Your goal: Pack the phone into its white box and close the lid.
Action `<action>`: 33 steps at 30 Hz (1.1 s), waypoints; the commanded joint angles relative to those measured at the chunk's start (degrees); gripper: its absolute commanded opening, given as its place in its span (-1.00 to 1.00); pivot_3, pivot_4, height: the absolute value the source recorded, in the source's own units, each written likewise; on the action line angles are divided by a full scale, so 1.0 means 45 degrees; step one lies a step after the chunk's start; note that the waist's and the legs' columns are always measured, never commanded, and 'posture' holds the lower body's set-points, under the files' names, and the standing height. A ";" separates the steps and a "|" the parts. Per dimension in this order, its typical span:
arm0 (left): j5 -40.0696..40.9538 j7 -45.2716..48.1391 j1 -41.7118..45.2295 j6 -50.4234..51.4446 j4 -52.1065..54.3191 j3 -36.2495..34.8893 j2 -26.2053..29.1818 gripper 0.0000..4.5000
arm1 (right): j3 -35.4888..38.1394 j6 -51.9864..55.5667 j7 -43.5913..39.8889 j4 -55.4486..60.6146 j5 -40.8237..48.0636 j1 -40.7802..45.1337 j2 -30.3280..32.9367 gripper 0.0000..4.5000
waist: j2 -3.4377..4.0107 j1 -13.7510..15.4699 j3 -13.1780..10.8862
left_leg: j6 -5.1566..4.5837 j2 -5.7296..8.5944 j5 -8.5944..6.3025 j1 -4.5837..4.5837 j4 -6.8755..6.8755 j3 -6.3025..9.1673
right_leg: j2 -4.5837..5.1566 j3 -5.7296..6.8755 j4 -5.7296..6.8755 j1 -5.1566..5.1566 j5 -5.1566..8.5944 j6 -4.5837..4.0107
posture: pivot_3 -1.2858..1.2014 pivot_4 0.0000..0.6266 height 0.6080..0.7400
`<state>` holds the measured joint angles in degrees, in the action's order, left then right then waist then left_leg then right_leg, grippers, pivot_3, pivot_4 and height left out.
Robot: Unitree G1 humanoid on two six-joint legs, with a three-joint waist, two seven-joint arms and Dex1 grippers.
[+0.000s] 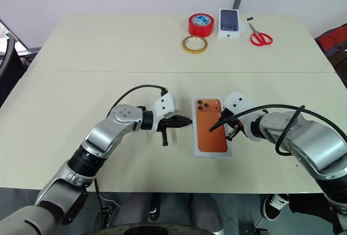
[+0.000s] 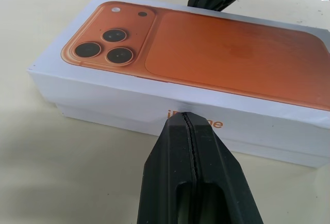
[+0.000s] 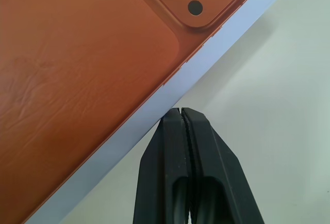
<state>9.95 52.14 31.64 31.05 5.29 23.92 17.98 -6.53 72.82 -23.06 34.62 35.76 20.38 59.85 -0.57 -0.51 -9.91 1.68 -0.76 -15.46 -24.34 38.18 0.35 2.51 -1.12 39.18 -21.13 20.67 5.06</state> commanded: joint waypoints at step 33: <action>-0.0955 -0.0405 0.0972 -0.0965 -0.1371 0.0303 -0.0453 -1.00 | 0.2430 -0.1143 -0.1972 0.2378 0.0304 -0.3282 -0.0547 -0.98 | -0.0015 0.0169 0.0011 | -0.0004 0.0005 -0.0003 0.0101 0.0006 0.0002 | -0.0009 -0.0006 -0.0004 0.0099 -0.0001 0.0002 | 0.03 -0.52 0.94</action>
<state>4.95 50.52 36.53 26.73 -2.15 27.87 15.11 3.91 67.61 -32.86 44.80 37.20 4.79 58.20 -0.63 0.25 -9.86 1.66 -0.76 -15.47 -23.82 38.20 0.36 2.46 -1.14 39.15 -20.63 20.67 5.06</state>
